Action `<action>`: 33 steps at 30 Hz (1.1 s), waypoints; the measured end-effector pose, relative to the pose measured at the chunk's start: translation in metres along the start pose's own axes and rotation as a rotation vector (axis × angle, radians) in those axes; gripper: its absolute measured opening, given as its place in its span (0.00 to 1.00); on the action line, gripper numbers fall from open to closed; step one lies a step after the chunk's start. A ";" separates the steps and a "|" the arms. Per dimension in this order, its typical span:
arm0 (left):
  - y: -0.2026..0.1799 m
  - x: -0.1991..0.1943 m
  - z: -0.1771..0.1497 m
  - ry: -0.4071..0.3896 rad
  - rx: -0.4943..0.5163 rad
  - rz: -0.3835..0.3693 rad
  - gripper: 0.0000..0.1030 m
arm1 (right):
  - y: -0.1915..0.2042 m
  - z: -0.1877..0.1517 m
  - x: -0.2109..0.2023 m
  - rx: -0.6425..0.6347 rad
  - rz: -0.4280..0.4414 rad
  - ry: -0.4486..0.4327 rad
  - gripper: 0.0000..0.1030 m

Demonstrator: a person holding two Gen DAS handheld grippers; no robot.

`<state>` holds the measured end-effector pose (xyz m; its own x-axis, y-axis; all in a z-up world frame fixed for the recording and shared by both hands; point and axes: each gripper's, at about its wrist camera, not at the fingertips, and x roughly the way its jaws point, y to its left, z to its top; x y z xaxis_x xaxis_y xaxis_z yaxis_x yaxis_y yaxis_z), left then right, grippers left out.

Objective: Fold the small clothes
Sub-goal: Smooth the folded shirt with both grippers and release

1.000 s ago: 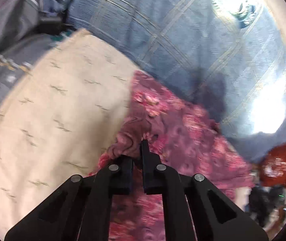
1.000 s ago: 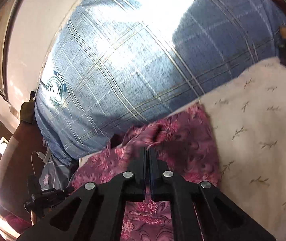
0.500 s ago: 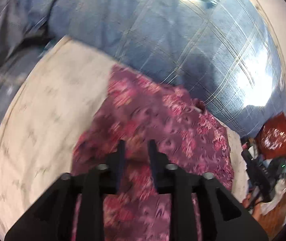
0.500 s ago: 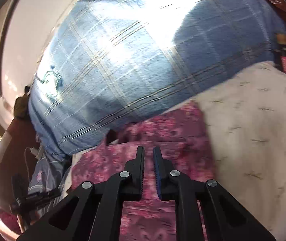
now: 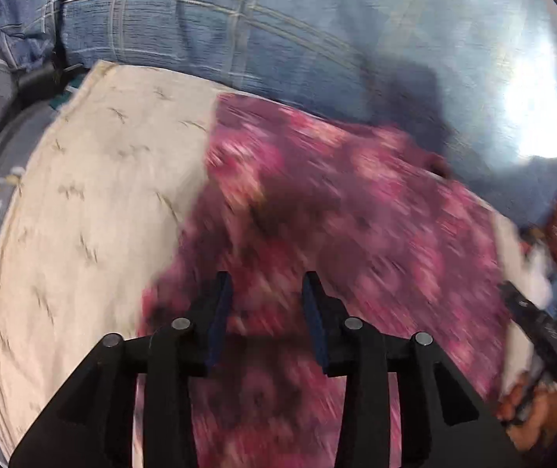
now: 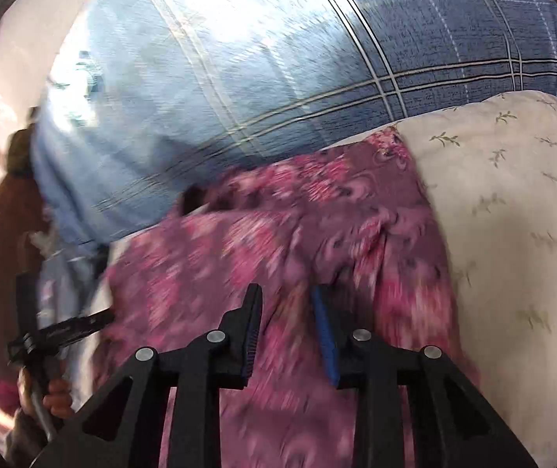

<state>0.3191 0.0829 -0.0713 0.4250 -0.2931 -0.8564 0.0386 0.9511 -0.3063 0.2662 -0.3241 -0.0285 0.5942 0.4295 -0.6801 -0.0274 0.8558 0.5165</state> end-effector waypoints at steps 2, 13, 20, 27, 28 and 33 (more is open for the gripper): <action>-0.009 -0.010 -0.025 0.029 0.067 0.026 0.44 | -0.003 -0.025 -0.023 -0.018 0.016 0.017 0.32; -0.010 -0.071 -0.111 0.114 0.126 0.018 0.46 | -0.008 -0.096 -0.117 -0.001 -0.106 0.064 0.41; 0.058 -0.110 -0.167 0.152 -0.005 0.010 0.55 | -0.048 -0.179 -0.178 0.041 -0.221 0.092 0.47; 0.091 -0.104 -0.212 0.233 -0.144 -0.133 0.56 | -0.081 -0.234 -0.186 0.256 -0.043 0.126 0.47; 0.089 -0.105 -0.217 0.237 -0.140 -0.156 0.56 | -0.081 -0.238 -0.186 0.267 -0.008 0.134 0.47; 0.072 -0.105 -0.222 0.228 -0.073 -0.180 0.66 | -0.070 -0.250 -0.176 0.236 0.087 0.203 0.47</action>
<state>0.0767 0.1608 -0.0961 0.2028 -0.4789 -0.8541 0.0261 0.8746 -0.4842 -0.0372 -0.3875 -0.0756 0.4250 0.5670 -0.7056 0.1298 0.7333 0.6674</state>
